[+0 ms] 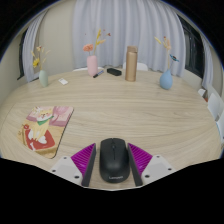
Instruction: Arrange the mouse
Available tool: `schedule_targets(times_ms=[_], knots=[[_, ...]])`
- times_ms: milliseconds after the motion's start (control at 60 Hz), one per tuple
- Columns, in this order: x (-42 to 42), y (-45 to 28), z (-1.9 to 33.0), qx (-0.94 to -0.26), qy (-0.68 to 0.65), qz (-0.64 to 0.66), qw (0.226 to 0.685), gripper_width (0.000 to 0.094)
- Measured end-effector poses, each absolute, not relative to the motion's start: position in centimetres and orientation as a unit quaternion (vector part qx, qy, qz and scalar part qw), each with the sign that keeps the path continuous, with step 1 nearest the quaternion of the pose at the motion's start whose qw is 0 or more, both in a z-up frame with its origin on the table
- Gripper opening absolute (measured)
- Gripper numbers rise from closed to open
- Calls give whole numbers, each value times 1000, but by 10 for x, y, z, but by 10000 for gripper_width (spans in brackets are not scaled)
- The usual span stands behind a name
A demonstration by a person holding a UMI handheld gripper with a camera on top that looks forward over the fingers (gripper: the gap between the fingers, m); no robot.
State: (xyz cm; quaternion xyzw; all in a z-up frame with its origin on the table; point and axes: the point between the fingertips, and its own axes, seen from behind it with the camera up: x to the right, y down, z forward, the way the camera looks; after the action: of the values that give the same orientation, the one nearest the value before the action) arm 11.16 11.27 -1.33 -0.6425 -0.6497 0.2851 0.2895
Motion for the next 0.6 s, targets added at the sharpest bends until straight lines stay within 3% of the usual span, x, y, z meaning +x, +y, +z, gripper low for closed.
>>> schedule_targets(times_ms=[17, 33, 133, 250, 483, 600], knots=[[111, 113, -13, -642, -650, 284, 291, 588], [111, 113, -13, -642, -650, 285, 291, 489], [111, 114, -13, -641, -653, 277, 294, 416], [114, 101, -2, -655, -647, 279, 273, 399], [57, 14, 112, -644, -624, 333, 292, 398], [23, -63, 132, -622, -631, 365, 286, 397]])
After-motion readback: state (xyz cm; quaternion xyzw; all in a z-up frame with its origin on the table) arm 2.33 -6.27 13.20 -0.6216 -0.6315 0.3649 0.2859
